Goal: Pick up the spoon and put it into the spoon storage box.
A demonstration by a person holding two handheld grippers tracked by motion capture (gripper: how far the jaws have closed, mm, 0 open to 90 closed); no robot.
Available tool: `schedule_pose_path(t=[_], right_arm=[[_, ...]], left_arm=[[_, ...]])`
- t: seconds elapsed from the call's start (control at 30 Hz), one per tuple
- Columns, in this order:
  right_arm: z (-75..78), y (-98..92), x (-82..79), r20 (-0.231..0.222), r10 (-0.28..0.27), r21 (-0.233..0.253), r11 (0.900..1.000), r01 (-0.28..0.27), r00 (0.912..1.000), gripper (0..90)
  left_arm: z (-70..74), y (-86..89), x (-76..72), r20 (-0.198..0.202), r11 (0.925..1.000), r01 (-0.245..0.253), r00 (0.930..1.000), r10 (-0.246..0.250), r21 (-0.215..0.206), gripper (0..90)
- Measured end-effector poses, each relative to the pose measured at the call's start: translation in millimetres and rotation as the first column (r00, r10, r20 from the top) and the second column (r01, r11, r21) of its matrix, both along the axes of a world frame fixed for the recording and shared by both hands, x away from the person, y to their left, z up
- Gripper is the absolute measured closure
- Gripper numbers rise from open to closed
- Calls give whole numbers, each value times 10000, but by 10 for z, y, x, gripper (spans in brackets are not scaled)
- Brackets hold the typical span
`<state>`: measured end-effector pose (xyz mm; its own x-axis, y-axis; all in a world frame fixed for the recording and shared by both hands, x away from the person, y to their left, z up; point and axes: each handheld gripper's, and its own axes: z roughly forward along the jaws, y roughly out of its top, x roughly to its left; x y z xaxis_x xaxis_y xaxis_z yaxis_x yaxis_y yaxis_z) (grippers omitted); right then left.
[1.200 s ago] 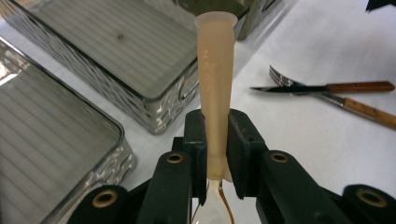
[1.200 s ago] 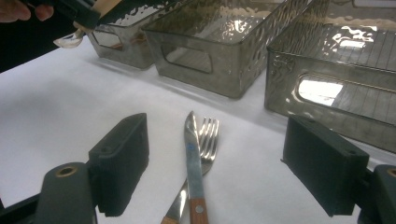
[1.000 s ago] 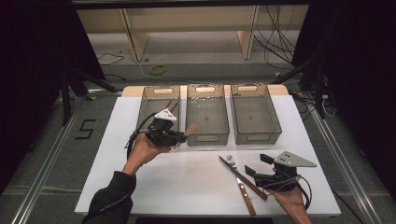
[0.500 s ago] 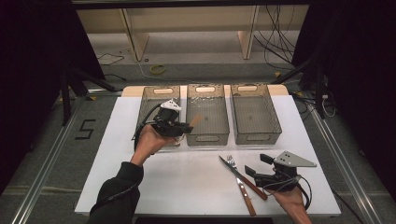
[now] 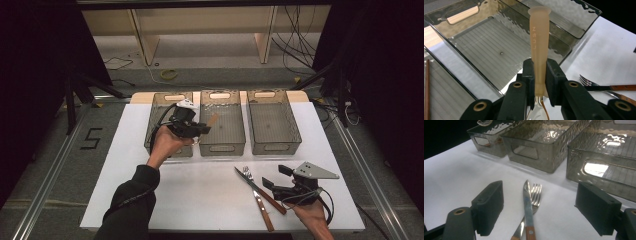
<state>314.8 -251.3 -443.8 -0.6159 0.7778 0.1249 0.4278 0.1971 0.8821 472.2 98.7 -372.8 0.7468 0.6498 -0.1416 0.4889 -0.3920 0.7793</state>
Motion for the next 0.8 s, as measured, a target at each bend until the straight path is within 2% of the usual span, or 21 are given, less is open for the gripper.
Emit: schedule_pose_path(t=[0.1, 0.23, 0.8], right_arm=[[0, 0, 0, 5, 8, 4, 10000, -8, 10000, 234], [-2, 0, 3, -9, 12, 6, 10000, -12, 10000, 234], [-4, -1, 7, -7, 28, 26, 10000, -28, 10000, 234]], left_arm=[[10, -1, 43, -29, 9999, -126, 9999, 126, -72, 783], [25, -12, 98, -16, 9998, -171, 9999, 171, 38, 783], [32, -153, 257, -37, 9985, -510, 9987, 509, -188, 783]])
